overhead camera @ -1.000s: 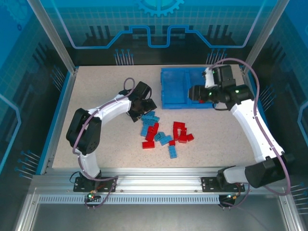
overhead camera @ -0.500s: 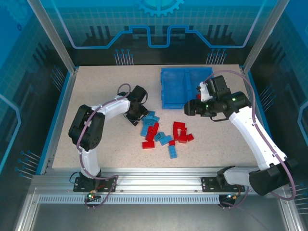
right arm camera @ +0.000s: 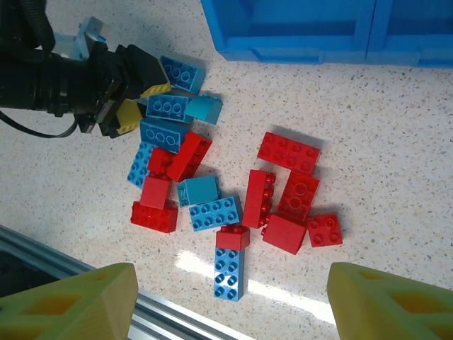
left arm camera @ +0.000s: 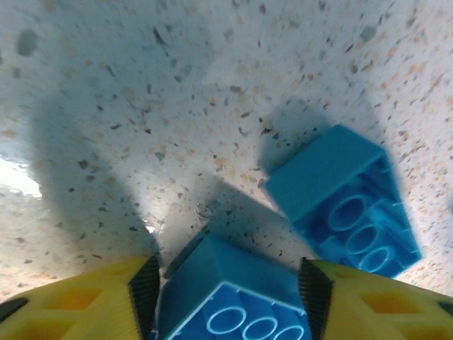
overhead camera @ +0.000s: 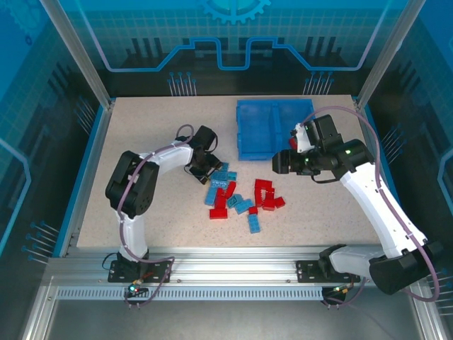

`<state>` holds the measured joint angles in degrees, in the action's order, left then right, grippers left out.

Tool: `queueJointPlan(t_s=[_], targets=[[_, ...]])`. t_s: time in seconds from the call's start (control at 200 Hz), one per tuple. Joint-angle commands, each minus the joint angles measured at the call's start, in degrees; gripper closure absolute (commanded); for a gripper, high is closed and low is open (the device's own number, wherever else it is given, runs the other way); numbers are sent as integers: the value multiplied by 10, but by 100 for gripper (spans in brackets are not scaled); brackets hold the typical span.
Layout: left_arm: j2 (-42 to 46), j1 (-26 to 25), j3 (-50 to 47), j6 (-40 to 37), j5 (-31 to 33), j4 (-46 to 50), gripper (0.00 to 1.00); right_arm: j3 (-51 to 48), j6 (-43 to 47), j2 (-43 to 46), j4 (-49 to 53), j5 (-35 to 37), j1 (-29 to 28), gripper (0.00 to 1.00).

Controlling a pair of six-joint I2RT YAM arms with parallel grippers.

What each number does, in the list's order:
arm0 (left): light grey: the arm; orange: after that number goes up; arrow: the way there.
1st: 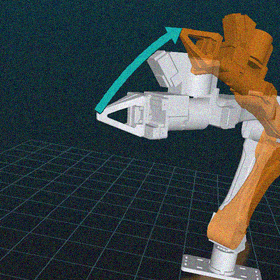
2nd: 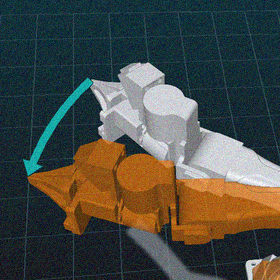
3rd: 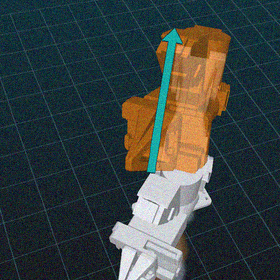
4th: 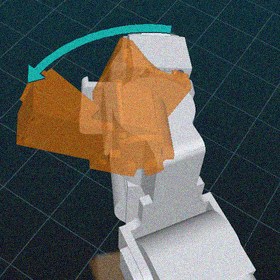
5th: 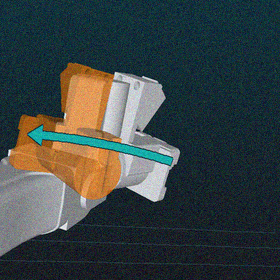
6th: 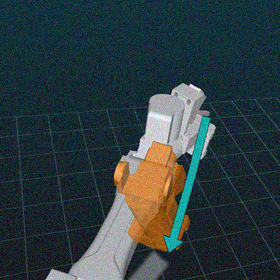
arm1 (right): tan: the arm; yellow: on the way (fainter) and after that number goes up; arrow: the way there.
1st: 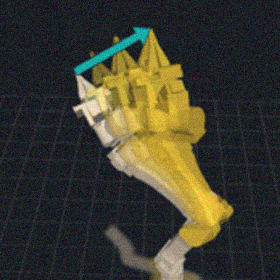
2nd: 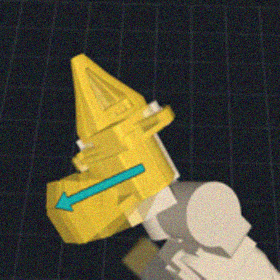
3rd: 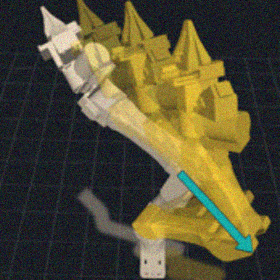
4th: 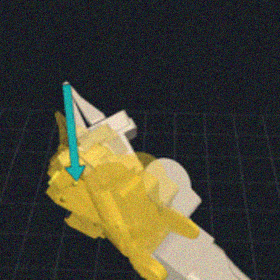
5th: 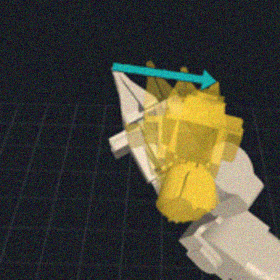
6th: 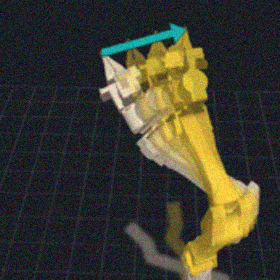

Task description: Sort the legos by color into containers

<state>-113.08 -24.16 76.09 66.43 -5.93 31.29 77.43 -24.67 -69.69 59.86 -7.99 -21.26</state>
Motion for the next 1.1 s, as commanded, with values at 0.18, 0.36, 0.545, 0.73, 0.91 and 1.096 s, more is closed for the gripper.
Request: queueJointPlan(t_s=[0.18, 0.36, 0.545, 0.73, 0.91, 1.096], targets=[[-40, 1, 16, -21, -3, 45, 40, -1, -7, 14, 19, 3, -13, 27], [-39, 1, 17, -39, -21, 44, 44, -7, -7, 16, 19, 4, -13, 26], [-27, -10, 59, -140, 7, 87, 30, -19, -9, 17, 19, 0, -14, 26], [-21, -22, 98, -236, 44, 127, 21, -22, -10, 18, 16, -2, -16, 26], [-22, -24, 138, -314, 67, 122, 16, -20, -7, 17, 18, 1, -17, 26], [-68, -23, 199, -382, 82, 133, 1, -18, -5, 14, 22, 1, -16, 25]])
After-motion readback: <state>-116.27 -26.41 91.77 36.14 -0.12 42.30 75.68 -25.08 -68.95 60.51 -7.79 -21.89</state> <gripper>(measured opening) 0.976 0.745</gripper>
